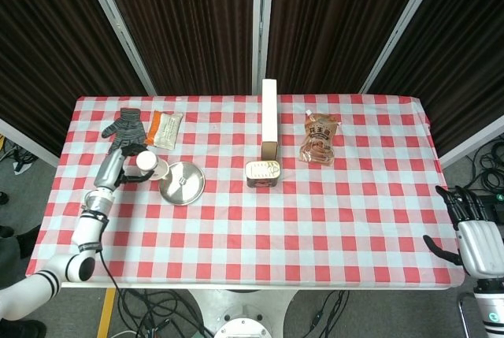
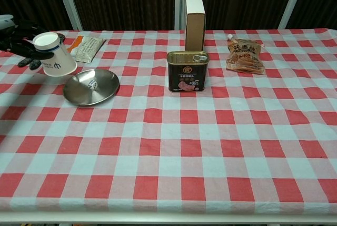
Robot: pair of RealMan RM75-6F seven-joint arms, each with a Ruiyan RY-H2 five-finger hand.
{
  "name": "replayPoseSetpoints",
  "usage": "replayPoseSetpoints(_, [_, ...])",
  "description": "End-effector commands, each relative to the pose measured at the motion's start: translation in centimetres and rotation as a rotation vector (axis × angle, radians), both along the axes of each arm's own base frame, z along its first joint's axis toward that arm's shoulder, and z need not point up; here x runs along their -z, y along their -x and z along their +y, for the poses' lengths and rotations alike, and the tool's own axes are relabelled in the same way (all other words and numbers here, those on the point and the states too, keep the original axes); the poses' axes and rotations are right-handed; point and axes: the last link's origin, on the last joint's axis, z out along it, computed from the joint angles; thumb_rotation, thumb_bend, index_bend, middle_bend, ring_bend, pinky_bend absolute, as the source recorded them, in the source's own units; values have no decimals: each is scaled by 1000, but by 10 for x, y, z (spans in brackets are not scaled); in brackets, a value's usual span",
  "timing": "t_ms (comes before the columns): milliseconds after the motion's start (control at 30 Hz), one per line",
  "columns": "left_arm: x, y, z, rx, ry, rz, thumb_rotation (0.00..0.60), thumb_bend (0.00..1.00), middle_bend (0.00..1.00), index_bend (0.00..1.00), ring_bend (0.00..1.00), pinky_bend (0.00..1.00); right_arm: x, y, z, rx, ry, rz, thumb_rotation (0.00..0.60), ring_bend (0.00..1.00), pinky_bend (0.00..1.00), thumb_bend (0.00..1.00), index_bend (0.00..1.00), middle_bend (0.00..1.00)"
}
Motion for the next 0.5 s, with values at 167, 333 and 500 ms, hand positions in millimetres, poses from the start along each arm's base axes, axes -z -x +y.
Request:
replayPoseSetpoints(167, [22,-40,-2,113,75,36,600,275,400,552,259,269,0,3,0,9,-1,-5,600,0,52,146,43,152])
replayPoseSetpoints(333, [40,-49,-5,122,115,69,600,276,400,553,259,256,0,4,0,13,-1,-3,600,0,52,146,43,152])
replayPoseSetpoints(500, [51,-48,-6,109,136,98,600,275,399,552,258,248,0,4,-1,13,-3,-5,600,0,52,146,43,152])
